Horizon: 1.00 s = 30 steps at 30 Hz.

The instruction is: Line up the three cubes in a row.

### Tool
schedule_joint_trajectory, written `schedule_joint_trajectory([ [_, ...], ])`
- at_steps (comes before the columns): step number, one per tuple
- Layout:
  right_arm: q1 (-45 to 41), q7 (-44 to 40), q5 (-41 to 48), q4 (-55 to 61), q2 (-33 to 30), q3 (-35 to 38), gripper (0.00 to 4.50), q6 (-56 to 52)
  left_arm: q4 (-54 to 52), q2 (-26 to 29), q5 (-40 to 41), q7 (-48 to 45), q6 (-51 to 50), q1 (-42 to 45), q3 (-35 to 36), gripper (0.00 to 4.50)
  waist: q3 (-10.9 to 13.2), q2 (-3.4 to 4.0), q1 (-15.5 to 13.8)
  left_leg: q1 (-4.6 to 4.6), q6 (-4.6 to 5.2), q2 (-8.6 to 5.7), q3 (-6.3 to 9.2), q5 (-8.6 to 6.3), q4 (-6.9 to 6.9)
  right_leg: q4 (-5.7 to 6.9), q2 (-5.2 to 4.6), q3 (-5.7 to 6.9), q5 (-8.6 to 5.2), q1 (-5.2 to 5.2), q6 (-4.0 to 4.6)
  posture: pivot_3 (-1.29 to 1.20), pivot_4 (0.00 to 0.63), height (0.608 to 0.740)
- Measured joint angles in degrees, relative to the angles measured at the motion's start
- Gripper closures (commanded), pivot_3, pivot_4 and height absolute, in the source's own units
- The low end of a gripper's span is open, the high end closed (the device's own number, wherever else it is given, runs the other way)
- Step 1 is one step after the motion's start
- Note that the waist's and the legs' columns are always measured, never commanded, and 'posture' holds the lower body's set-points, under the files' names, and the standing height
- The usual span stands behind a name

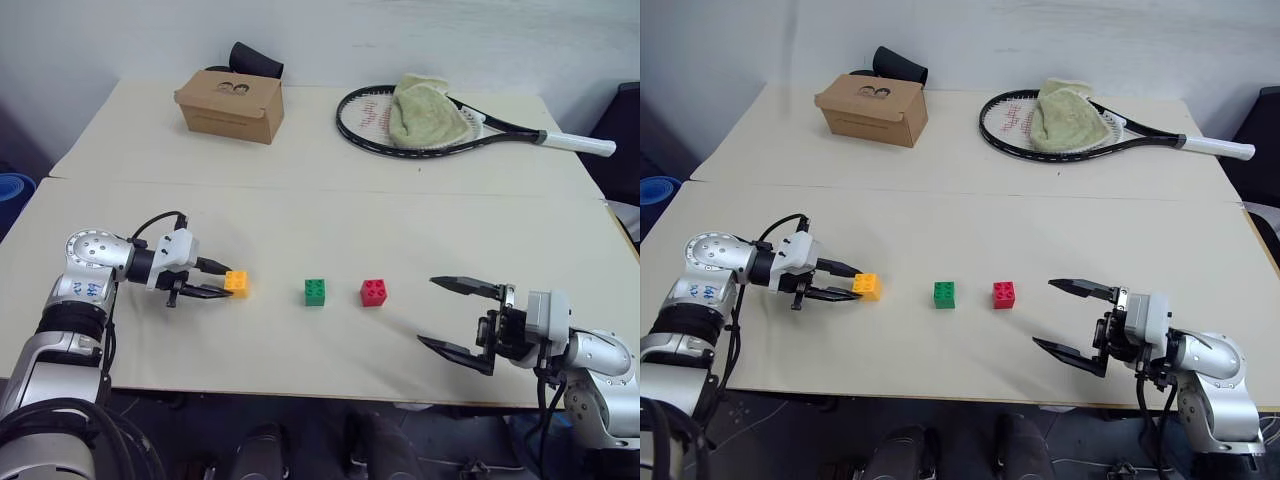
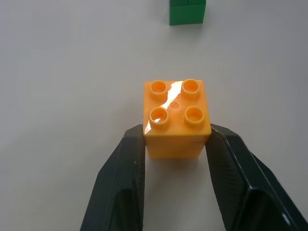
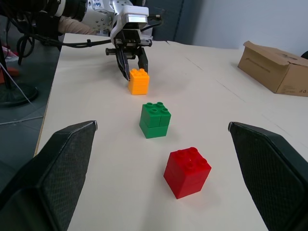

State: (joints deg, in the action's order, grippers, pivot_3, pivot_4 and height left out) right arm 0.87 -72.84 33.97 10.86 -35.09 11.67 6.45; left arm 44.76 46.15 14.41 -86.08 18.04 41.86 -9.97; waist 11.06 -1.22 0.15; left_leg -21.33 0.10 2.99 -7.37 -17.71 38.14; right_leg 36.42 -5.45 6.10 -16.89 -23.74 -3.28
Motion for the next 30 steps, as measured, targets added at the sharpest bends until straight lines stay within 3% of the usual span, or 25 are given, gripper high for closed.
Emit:
schedule_joint_trajectory([
  [5,-0.14,0.03,0.0,-0.02,-0.06,0.01,0.0,-0.66,-14.54,0.2,2.42,0.0,-11.73,-2.29,-1.8,3.05,0.0,0.0,-0.15,-0.01,0.02,-0.07,0.03,0.02,0.01,0.02,0.02,-0.01,0.0,0.02,-0.01,0.0,0.15,0.74],
  [8,-0.26,-0.02,0.01,-0.02,-0.39,0.0,0.0,-1.5,-18.35,-0.24,1.75,0.03,-12.53,-2.66,-2.97,3.05,0.0,0.0,-0.14,0.0,0.04,-0.11,0.03,0.03,0.02,0.02,0.02,-0.04,-0.01,0.02,-0.03,0.0,0.15,0.74],
  [24,0.45,-0.56,-0.05,-0.55,-0.75,-0.01,0.0,-2.56,0.33,-7.02,-7.26,0.16,-1.82,6.51,-3.45,3.05,-0.01,0.0,-0.3,0.01,0.09,-0.19,0.07,0.08,0.04,0.03,0.02,0.03,-0.01,0.06,-0.07,0.0,0.15,0.74],
  [30,2.19,-0.2,-0.05,-0.45,-0.62,-0.02,0.0,-2.52,1.18,-7.17,-7.52,0.1,-3.24,6.05,-2.42,1.22,0.0,-0.01,-0.17,-0.01,0.09,-0.17,0.08,0.08,0.05,0.04,0.02,0.04,-0.01,0.04,-0.07,0.0,0.15,0.74],
])
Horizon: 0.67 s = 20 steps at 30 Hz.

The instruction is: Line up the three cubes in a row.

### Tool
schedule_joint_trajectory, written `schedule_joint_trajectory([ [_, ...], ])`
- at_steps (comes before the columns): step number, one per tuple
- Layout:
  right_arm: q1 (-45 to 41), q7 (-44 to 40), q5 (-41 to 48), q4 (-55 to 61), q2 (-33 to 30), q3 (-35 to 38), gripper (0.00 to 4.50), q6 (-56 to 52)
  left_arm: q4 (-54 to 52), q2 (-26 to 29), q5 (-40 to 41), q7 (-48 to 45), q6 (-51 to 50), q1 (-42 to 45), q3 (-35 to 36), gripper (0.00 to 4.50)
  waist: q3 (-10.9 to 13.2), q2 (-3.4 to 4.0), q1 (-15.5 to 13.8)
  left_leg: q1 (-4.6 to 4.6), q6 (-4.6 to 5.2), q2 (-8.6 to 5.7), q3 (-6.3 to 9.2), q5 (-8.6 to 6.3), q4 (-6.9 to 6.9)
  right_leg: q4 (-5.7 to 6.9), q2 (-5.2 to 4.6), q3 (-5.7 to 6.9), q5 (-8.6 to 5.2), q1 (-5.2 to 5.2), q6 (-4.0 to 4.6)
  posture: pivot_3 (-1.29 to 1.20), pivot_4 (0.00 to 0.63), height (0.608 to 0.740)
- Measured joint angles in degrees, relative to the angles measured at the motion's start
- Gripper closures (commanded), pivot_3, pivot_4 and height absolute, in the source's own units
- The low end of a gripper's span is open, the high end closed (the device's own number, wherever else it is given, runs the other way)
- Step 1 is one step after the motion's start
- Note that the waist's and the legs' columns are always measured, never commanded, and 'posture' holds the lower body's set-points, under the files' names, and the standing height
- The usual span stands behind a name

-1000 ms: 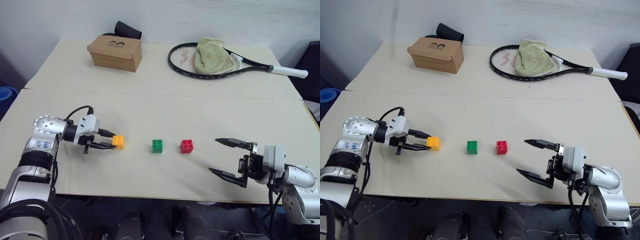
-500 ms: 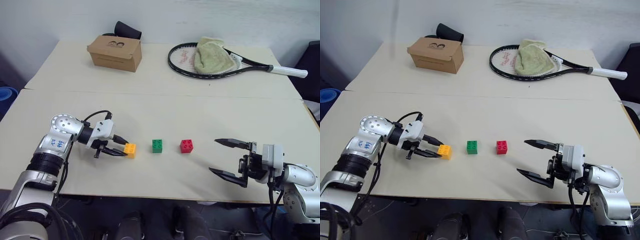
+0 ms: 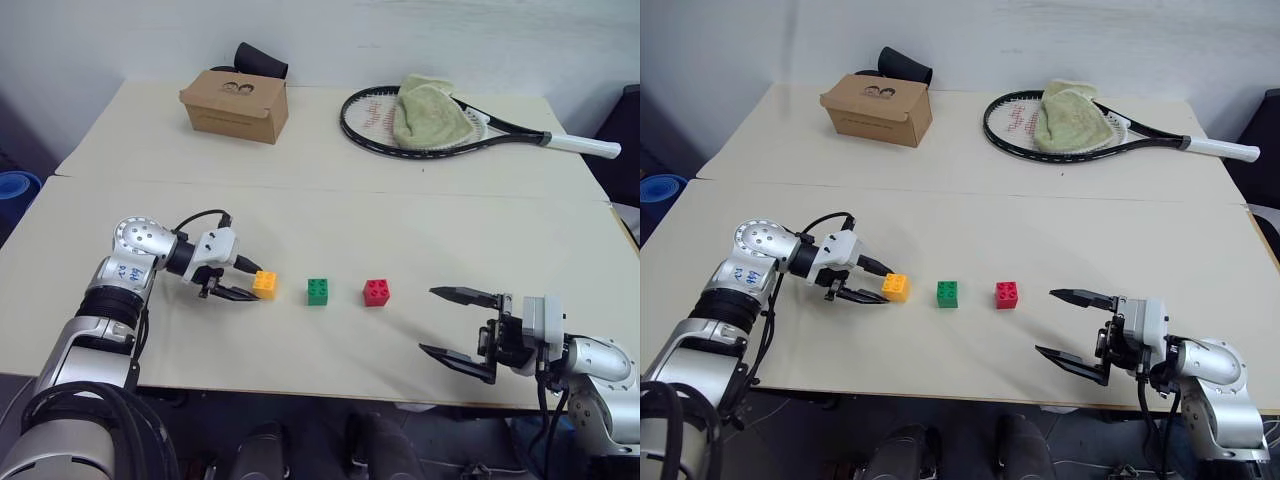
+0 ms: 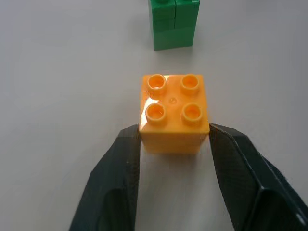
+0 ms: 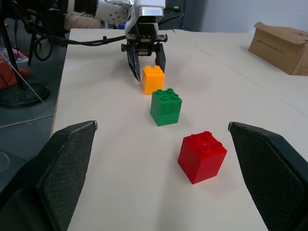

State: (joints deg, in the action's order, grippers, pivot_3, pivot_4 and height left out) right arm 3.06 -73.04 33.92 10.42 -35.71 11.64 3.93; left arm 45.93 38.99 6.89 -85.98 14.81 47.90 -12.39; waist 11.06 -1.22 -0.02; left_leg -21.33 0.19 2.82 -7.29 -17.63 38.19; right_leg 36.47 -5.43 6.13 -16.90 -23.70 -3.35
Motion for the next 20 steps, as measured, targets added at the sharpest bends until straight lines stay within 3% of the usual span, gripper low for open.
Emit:
schedule_joint_trajectory([
  [4,-0.68,0.52,0.17,0.09,-0.02,0.11,0.0,-0.09,-3.09,3.42,2.42,-0.03,-1.55,-1.72,3.04,0.02,0.0,0.0,0.48,0.0,-0.06,0.13,-0.01,0.01,-0.02,0.01,-0.07,-0.04,0.0,-0.03,0.0,0.0,0.15,0.74],
  [9,-1.94,-0.58,1.08,0.08,-2.71,1.23,0.0,-0.61,-9.51,11.85,6.61,-0.04,-3.41,-8.88,9.3,0.02,0.0,0.01,0.81,0.03,-0.08,0.16,-0.02,0.02,-0.06,-0.02,-0.12,-0.07,-0.01,-0.03,0.01,0.0,0.15,0.74],
  [14,-4.09,-3.46,1.19,-1.83,-11.65,3.87,0.0,-4.08,-14.1,20.5,8.68,1.13,-4.52,-21.02,17.37,0.02,0.01,0.02,0.97,0.03,0.01,0.15,0.03,-0.05,-0.07,-0.08,-0.24,-0.11,-0.01,-0.02,0.02,0.0,0.15,0.74],
  [20,-5.72,-5.01,-0.61,-3.28,-14.34,3.65,0.0,-5.54,-21.71,23.0,12.0,4.08,-11.12,-31.28,25.7,0.02,0.01,0.03,-0.01,-0.03,0.26,0.13,0.14,-0.24,-0.09,-0.15,-0.33,-0.2,-0.02,0.01,0.04,0.0,0.15,0.74],
])
